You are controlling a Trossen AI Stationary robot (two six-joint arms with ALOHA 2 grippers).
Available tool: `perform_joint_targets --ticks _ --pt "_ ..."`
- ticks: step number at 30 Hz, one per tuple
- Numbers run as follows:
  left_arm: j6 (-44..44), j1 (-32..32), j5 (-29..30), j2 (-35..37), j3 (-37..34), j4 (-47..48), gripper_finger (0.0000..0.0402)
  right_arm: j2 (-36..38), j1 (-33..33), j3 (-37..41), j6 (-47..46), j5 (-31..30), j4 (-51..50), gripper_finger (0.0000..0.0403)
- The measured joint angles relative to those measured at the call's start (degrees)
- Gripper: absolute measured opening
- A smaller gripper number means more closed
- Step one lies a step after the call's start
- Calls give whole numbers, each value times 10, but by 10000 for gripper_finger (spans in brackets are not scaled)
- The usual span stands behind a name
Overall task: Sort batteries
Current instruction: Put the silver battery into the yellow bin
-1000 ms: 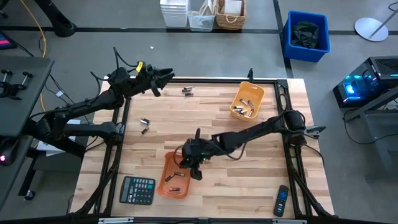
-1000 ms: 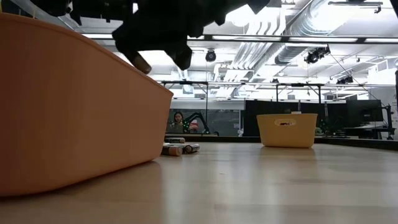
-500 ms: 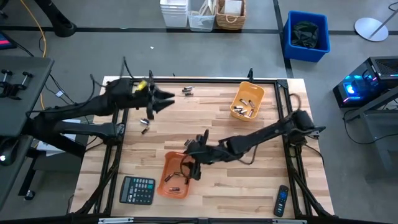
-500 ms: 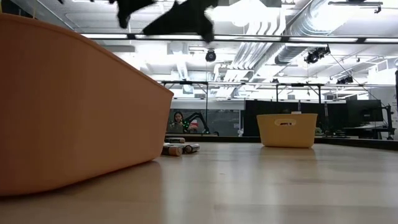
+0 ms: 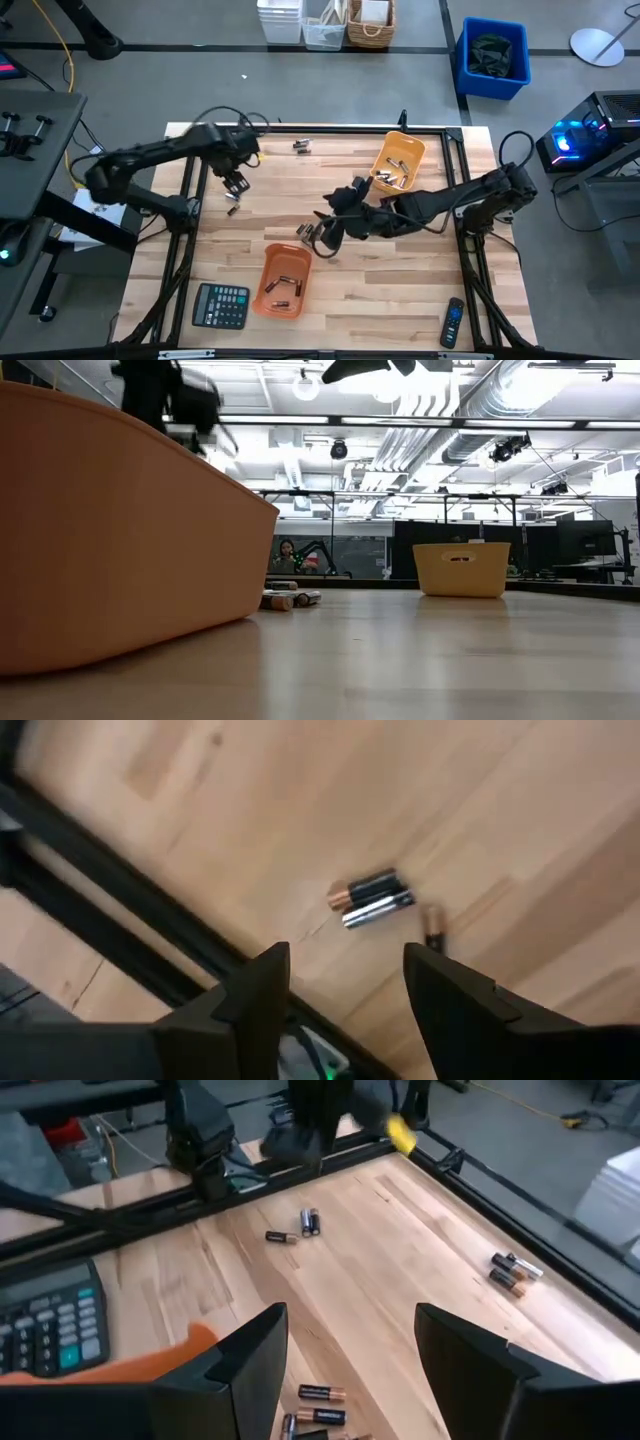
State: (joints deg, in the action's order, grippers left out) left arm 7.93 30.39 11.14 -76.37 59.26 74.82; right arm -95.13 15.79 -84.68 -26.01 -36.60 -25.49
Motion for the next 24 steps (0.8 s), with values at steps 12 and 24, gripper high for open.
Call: perform_joint_targets --ticks 12,24 --pt "-118 16 -57 -129 -113 -64 188 0 -5 0 -22 -1 -7 213" --pt "-178 -19 -50 -117 -128 -109 188 0 -5 0 -22 -1 -23 213"
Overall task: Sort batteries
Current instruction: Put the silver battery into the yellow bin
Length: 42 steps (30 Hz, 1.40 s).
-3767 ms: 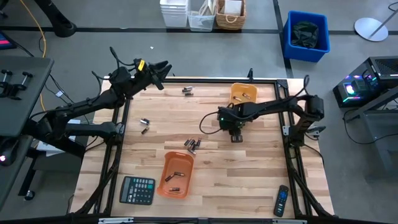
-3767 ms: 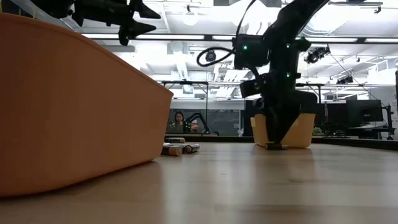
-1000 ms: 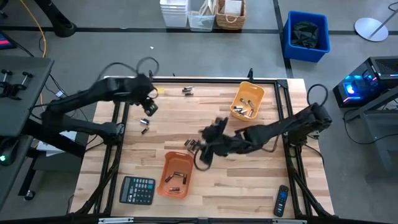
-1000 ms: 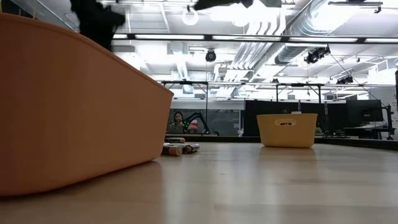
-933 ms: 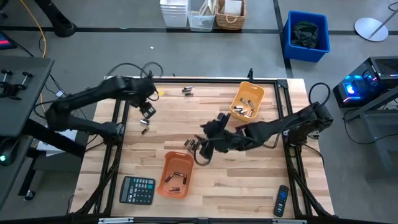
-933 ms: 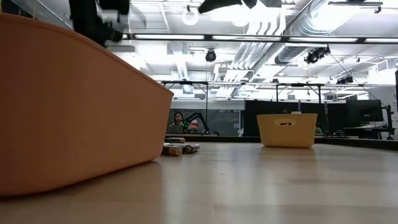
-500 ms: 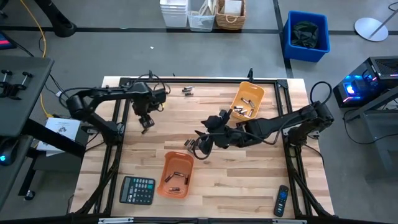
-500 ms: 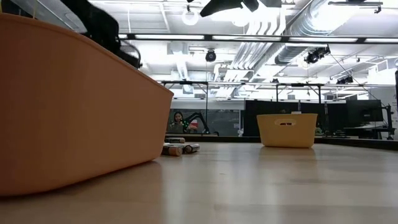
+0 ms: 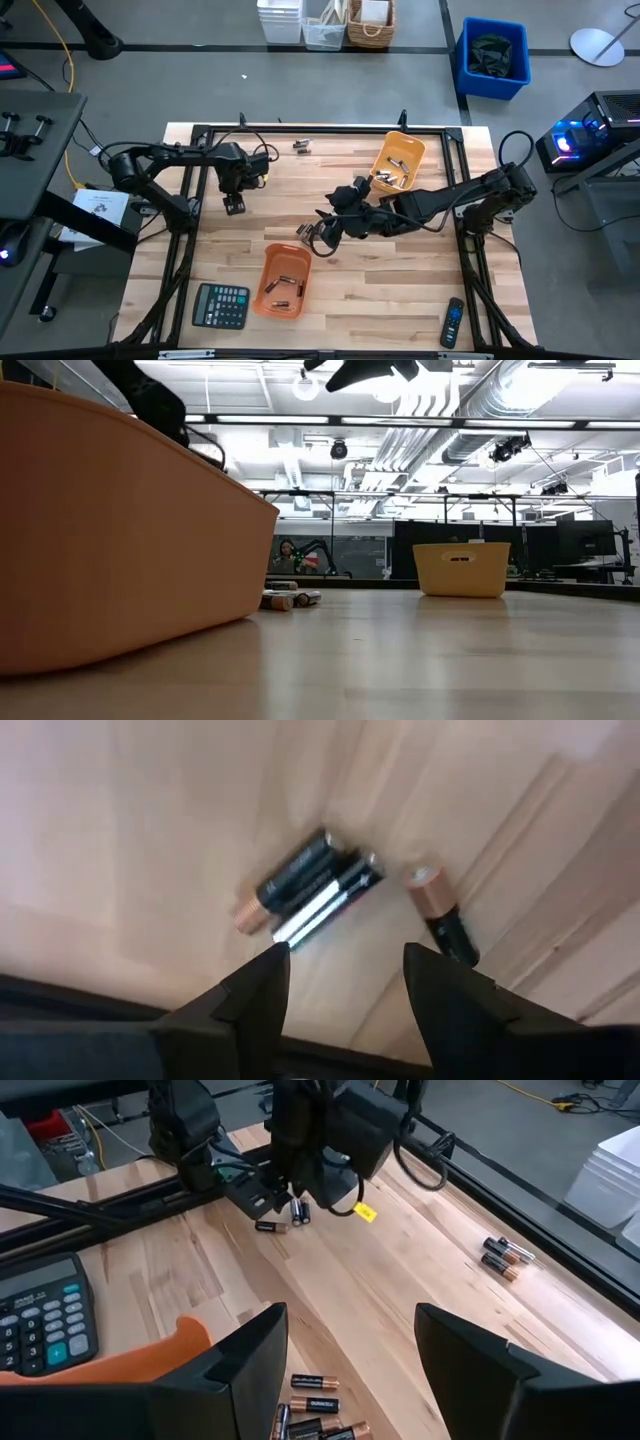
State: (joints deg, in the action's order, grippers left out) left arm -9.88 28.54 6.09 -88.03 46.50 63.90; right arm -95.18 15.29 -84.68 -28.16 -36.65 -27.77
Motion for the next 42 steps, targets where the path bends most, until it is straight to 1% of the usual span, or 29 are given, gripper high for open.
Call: perform_joint_targets --ticks 5,8,10,12,15,17,23,26,39,41,42 --pt "-71 -17 15 17 9 -4 188 0 0 0 1 0 -10 213" --pt "-114 -29 16 7 9 5 188 0 0 0 1 0 -17 213" --pt "-143 -37 30 -4 9 7 188 0 0 0 -1 0 -23 213" --pt "-154 -40 48 -13 9 -3 187 0 0 0 -2 0 -30 213" --pt "-171 -40 33 -18 1 -32 178 0 0 0 -3 0 -33 213" --pt "-185 -40 35 -18 -9 -42 168 0 0 0 -3 0 -33 213" --pt "-195 -40 30 -14 -25 -43 133 -1 0 0 -3 0 -41 213" --pt "-212 -39 32 -13 -35 -51 121 -1 0 0 -3 -2 -48 213" --pt "-236 -39 37 -10 -82 -94 115 -1 0 0 -3 -4 -65 213" --pt "-234 -39 37 -11 -83 -98 99 -1 1 0 -3 -5 -65 213" --pt "-234 -41 37 -11 -83 -99 83 -1 1 0 -3 -5 -65 213"
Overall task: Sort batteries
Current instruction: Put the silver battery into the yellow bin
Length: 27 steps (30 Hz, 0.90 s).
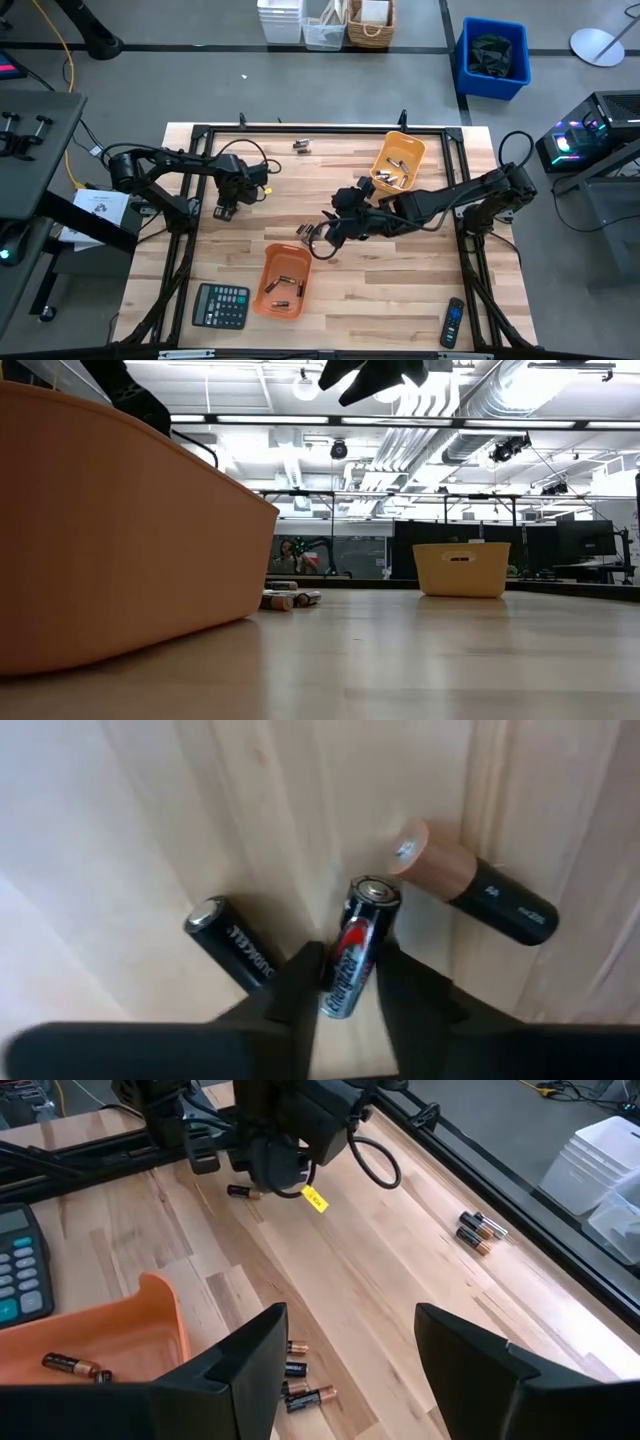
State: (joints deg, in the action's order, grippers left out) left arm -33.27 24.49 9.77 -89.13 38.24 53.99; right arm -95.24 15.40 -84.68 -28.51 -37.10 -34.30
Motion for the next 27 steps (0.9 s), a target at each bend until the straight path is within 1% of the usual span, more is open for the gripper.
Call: perform_joint_targets --ticks 2,3,7,9,11,15,18,20,22,25,27 --pt "3 -3 0 0 1 1 40 0 0 0 0 0 0 213" --pt "9 -4 -1 0 1 4 29 0 0 0 0 1 0 213" --pt "28 -6 -17 -2 21 36 29 0 0 0 1 23 11 213" --pt "31 -6 -47 -4 37 84 29 0 0 0 8 34 18 213" --pt "33 -7 -60 -1 60 113 29 0 1 0 24 40 27 213" --pt "53 -7 -59 12 112 141 29 8 1 0 47 44 55 213" --pt "57 -7 -57 23 167 142 29 31 1 0 64 41 76 213" --pt "62 -7 -58 25 207 134 29 50 1 0 65 24 89 213" --pt "69 -8 -80 26 247 110 29 73 1 0 69 1 105 213" --pt "88 -18 -113 26 289 15 29 108 1 0 83 -28 136 213" --pt "107 -30 -131 24 304 -67 29 128 1 0 95 -51 156 213"
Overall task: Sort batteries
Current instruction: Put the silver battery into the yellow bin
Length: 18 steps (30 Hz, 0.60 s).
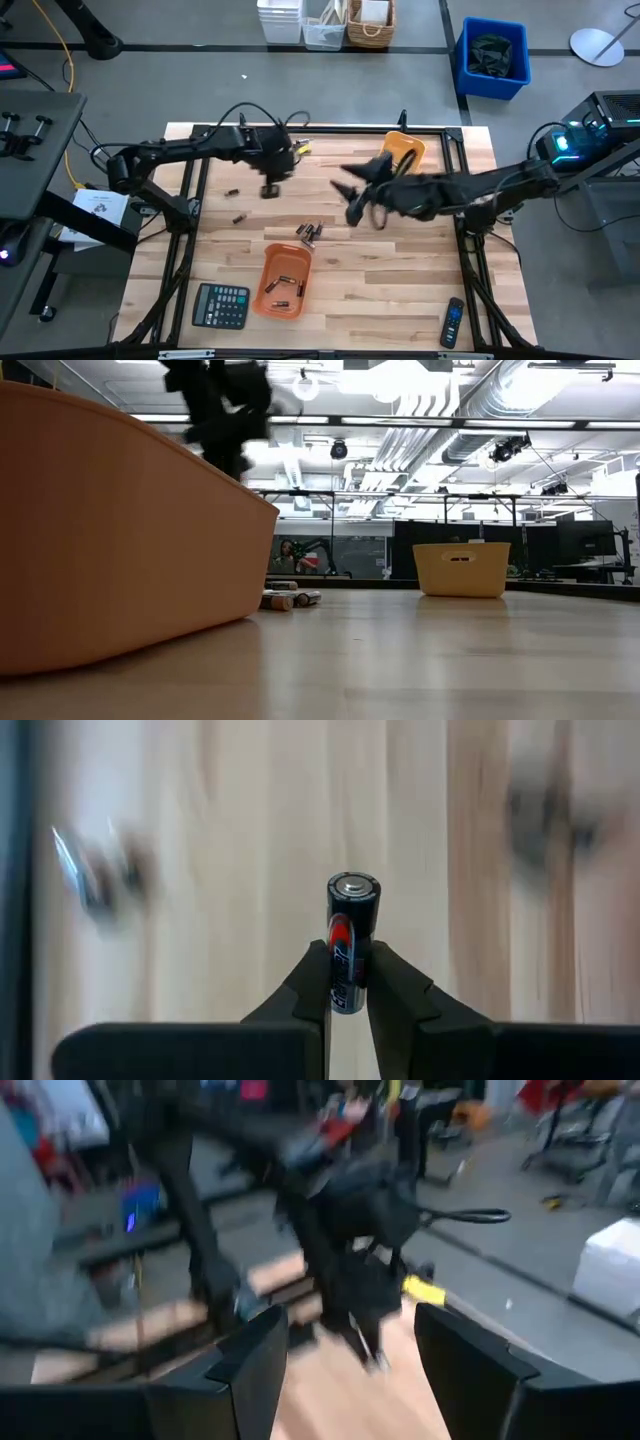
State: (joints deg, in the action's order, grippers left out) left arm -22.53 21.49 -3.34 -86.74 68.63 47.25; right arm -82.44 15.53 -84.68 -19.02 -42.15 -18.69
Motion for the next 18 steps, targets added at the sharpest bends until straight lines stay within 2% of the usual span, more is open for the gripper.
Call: perform_joint_targets --ticks 2,4,6,8,10,13,15,16,18 --pt "27 -13 -18 -9 10 -80 29 17 0 0 -5 -38 5 213" --pt "57 -29 -29 -23 16 -144 29 28 0 0 -52 -97 -16 213" --pt "82 -44 -41 -41 17 -200 29 38 -4 0 -138 -155 -80 210" --pt "105 -56 -46 -56 17 -254 29 45 -19 0 -244 -182 -181 200" --pt "118 -62 -50 -68 17 -281 29 46 -45 0 -362 -170 -304 176" --pt "119 -63 -57 -72 17 -292 29 38 -92 6 -513 -116 -488 103" --pt "119 -56 -78 -66 17 -292 29 37 -119 22 -571 -88 -578 37" --pt "120 -51 -93 -62 17 -292 29 37 -136 34 -588 -69 -606 19" --pt "124 -40 -125 -54 17 -300 29 37 -179 64 -598 -11 -625 14"
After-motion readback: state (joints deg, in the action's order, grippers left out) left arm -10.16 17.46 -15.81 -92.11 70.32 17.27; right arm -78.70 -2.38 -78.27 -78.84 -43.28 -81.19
